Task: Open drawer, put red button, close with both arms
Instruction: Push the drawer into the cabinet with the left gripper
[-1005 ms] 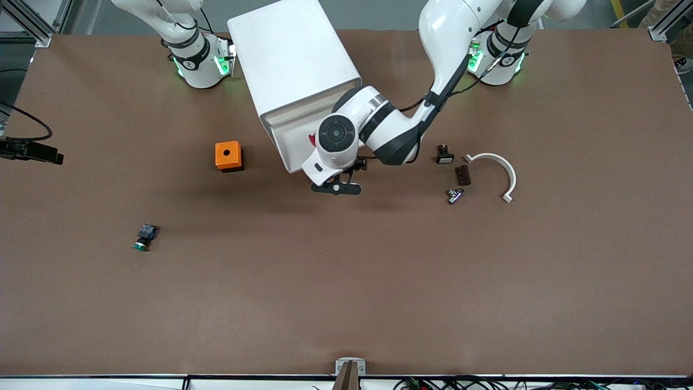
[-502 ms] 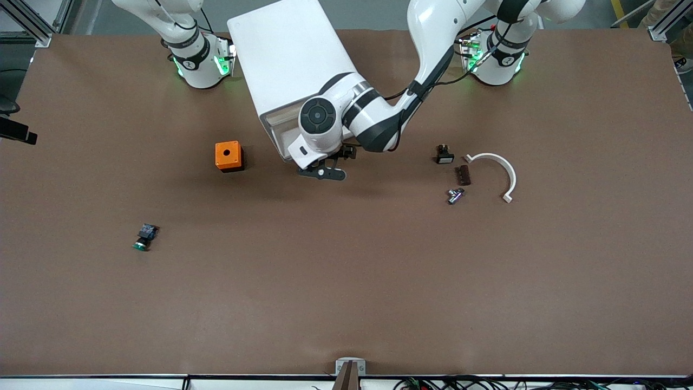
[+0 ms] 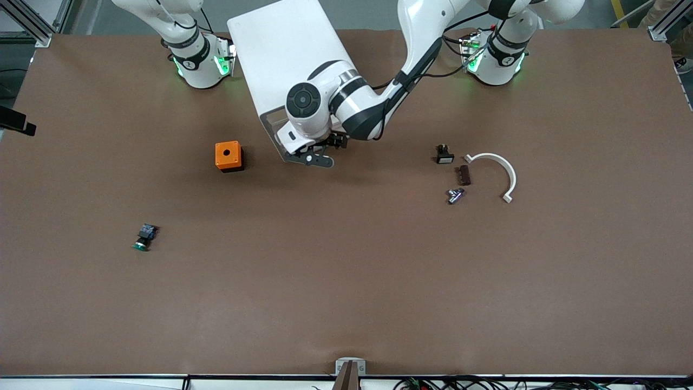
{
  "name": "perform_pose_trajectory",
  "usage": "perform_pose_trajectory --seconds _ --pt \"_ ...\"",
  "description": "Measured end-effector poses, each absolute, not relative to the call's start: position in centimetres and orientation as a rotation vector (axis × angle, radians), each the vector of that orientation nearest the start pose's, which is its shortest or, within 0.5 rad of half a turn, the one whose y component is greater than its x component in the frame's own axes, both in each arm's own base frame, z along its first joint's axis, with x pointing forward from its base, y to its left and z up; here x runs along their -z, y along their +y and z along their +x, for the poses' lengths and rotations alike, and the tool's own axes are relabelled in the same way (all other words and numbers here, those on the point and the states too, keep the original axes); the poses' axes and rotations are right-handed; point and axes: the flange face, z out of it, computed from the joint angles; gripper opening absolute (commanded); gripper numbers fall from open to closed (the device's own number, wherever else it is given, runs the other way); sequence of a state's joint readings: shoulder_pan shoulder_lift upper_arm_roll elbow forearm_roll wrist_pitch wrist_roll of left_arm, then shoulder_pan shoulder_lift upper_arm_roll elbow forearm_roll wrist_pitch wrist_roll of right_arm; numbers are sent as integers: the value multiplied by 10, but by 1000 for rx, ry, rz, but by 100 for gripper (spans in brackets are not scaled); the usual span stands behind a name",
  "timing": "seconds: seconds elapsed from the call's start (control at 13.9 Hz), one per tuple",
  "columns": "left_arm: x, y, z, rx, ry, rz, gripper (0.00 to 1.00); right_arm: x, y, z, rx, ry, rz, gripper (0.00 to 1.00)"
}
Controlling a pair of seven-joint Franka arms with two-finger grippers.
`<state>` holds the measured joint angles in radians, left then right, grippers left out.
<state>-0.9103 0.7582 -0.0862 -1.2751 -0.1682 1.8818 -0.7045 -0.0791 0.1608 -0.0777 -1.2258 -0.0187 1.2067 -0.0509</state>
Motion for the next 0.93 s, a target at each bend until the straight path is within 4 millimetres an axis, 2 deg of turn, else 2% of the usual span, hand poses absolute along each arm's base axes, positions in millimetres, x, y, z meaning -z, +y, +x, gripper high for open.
perform_pose_trajectory --seconds 0.36,0.65,0.93 --pt "-291 -619 385 -446 342 -3133 100 -669 -86 550 -272 175 -3135 100" --pt "-289 -617 386 -471 320 -3140 100 -676 -88 545 -191 181 -3144 100" --pt "-289 -615 390 -477 304 -3147 100 -676 -87 521 -114 179 -3144 100"
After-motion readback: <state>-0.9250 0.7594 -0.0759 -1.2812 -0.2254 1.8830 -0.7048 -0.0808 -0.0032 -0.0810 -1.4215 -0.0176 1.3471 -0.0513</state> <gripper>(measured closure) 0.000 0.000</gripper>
